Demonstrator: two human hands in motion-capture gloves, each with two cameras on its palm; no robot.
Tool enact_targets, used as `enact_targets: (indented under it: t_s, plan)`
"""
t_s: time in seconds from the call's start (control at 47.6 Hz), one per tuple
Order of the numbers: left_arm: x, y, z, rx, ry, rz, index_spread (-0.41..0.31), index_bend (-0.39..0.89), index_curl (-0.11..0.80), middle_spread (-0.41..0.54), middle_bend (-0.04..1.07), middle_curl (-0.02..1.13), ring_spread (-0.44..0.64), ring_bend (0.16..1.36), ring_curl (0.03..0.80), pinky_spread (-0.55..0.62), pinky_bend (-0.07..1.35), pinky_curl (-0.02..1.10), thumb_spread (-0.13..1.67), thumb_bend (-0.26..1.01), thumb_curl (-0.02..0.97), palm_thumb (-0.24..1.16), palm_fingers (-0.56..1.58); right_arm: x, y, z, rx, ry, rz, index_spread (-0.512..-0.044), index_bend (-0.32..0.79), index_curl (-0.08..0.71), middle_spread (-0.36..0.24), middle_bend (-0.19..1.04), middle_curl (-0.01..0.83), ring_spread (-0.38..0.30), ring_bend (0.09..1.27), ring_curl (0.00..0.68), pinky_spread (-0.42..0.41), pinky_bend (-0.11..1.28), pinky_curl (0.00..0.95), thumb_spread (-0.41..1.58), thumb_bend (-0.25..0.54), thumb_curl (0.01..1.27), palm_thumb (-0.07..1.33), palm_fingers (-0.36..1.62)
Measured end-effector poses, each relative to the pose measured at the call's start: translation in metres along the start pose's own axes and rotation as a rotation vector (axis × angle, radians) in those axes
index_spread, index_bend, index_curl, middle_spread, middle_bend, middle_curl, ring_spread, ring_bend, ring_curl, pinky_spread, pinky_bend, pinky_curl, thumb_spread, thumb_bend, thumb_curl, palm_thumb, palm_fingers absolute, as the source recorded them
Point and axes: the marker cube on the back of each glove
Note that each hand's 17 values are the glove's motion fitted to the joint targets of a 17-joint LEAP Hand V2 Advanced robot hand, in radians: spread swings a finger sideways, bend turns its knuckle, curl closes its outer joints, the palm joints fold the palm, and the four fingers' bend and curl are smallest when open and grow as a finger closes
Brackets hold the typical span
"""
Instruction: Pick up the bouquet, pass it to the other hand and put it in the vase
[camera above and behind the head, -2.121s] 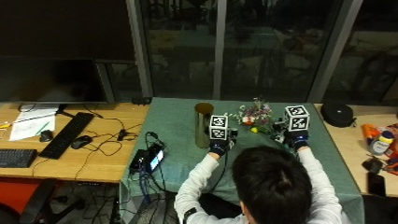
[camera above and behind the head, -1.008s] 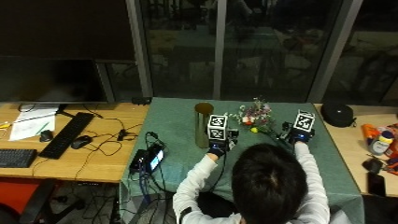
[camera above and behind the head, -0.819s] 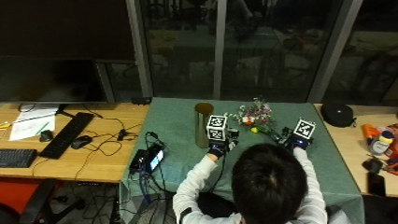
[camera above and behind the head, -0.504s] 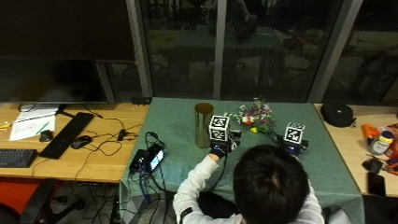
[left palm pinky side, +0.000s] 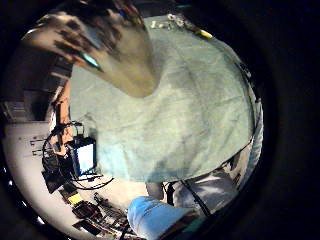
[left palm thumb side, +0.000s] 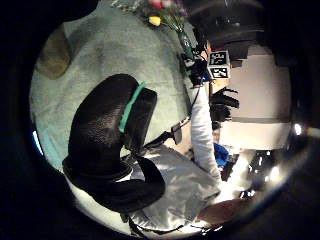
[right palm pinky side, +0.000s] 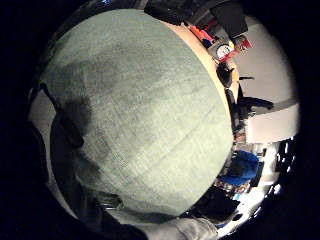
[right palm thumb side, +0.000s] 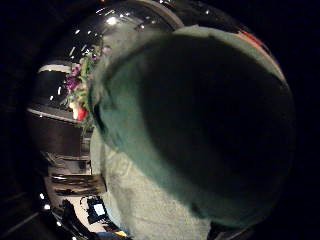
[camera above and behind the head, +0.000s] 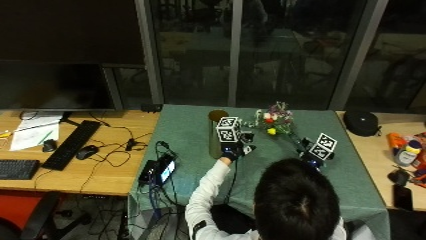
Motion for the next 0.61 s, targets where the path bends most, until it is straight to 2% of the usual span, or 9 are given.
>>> enact_targets:
  t_s: [0.063, 0.126, 0.189, 0.21, 0.231, 0.252, 0.336, 0.441, 0.609]
  plan:
    - [-0.002, -0.004, -0.006, -0.029, 0.052, -0.043, -0.079, 0.27, 0.429, 0.176, 0.16, 0.25, 0.41, 0.40, 0.246, 0.43, 0.19, 0.31, 1.23, -0.03, 0.255, 0.22, 0.32, -0.010, 0.002, -0.002, -0.032, -0.151, -0.024, -0.238, 0.42, 0.419, -0.195, 0.67, 0.587, -0.214, 0.85, 0.496, -0.290, 0.60, 0.396, 1.08, -0.025, 0.32, 0.73, 1.55]
    - [0.002, -0.014, -0.016, 0.023, 0.137, 0.002, -0.074, 0.27, 0.430, 0.178, 0.16, 0.25, 0.42, 0.39, 0.247, 0.43, 0.19, 0.30, 1.22, -0.03, 0.254, 0.21, 0.32, -0.022, 0.007, -0.010, -0.054, -0.306, -0.049, -0.237, 0.48, 0.451, -0.193, 0.71, 0.605, -0.210, 0.88, 0.511, -0.284, 0.61, 0.409, 1.07, -0.022, 0.32, 0.73, 1.53]
    - [0.008, -0.023, -0.024, 0.057, 0.227, 0.034, -0.065, 0.26, 0.428, 0.180, 0.16, 0.25, 0.42, 0.40, 0.251, 0.43, 0.18, 0.30, 1.20, -0.03, 0.255, 0.19, 0.32, -0.032, 0.002, -0.022, 0.034, -0.418, -0.074, -0.230, 0.52, 0.481, -0.188, 0.75, 0.620, -0.209, 0.90, 0.523, -0.281, 0.63, 0.422, 1.05, -0.012, 0.33, 0.77, 1.51]
    - [0.010, -0.025, -0.026, 0.065, 0.259, 0.046, -0.045, 0.22, 0.418, 0.186, 0.17, 0.25, 0.42, 0.41, 0.254, 0.43, 0.20, 0.31, 1.18, -0.03, 0.259, 0.19, 0.31, -0.033, 0.001, -0.026, 0.050, -0.437, -0.067, -0.229, 0.54, 0.492, -0.187, 0.76, 0.623, -0.205, 0.90, 0.525, -0.277, 0.64, 0.427, 1.05, 0.010, 0.34, 0.81, 1.51]
    - [0.014, -0.027, -0.030, 0.073, 0.299, 0.065, -0.046, 0.22, 0.421, 0.187, 0.17, 0.26, 0.42, 0.41, 0.254, 0.43, 0.19, 0.31, 1.18, -0.02, 0.258, 0.19, 0.32, -0.034, 0.002, -0.030, 0.049, -0.458, -0.052, -0.226, 0.55, 0.498, -0.186, 0.77, 0.626, -0.204, 0.91, 0.529, -0.276, 0.64, 0.430, 1.05, -0.002, 0.34, 0.80, 1.50]
    - [0.018, -0.029, -0.033, 0.082, 0.347, 0.089, -0.019, 0.16, 0.403, 0.210, 0.16, 0.25, 0.42, 0.43, 0.262, 0.43, 0.21, 0.32, 1.16, -0.02, 0.262, 0.20, 0.28, -0.036, 0.005, -0.035, 0.033, -0.485, -0.034, -0.226, 0.56, 0.506, -0.185, 0.77, 0.629, -0.203, 0.92, 0.532, -0.276, 0.65, 0.435, 1.03, 0.024, 0.36, 0.85, 1.49]
    - [0.036, -0.042, -0.049, 0.155, 0.530, 0.175, 0.037, 0.09, 0.372, 0.251, 0.16, 0.26, 0.43, 0.48, 0.279, 0.43, 0.26, 0.33, 1.12, -0.02, 0.274, 0.21, 0.22, -0.050, 0.016, -0.058, -0.038, -0.624, 0.003, -0.220, 0.58, 0.526, -0.182, 0.80, 0.639, -0.196, 0.94, 0.543, -0.274, 0.67, 0.449, 1.00, 0.028, 0.39, 0.91, 1.47]
    - [0.053, -0.054, -0.062, 0.222, 0.681, 0.216, 0.090, 0.07, 0.328, 0.294, 0.16, 0.26, 0.43, 0.54, 0.296, 0.44, 0.32, 0.35, 1.08, -0.02, 0.287, 0.23, 0.16, -0.070, 0.021, -0.084, -0.055, -0.792, -0.014, -0.216, 0.57, 0.539, -0.174, 0.83, 0.647, -0.193, 0.97, 0.554, -0.266, 0.69, 0.464, 0.95, 0.014, 0.43, 0.95, 1.44]
    - [0.082, -0.063, -0.071, 0.282, 0.746, 0.301, 0.148, 0.07, 0.262, 0.353, 0.18, 0.26, 0.45, 0.60, 0.310, 0.43, 0.42, 0.38, 1.04, -0.01, 0.306, 0.28, 0.07, -0.097, 0.025, -0.120, -0.079, -1.050, -0.120, -0.213, 0.56, 0.553, -0.167, 0.84, 0.650, -0.189, 1.00, 0.563, -0.262, 0.72, 0.479, 0.86, -0.015, 0.49, 0.97, 1.41]
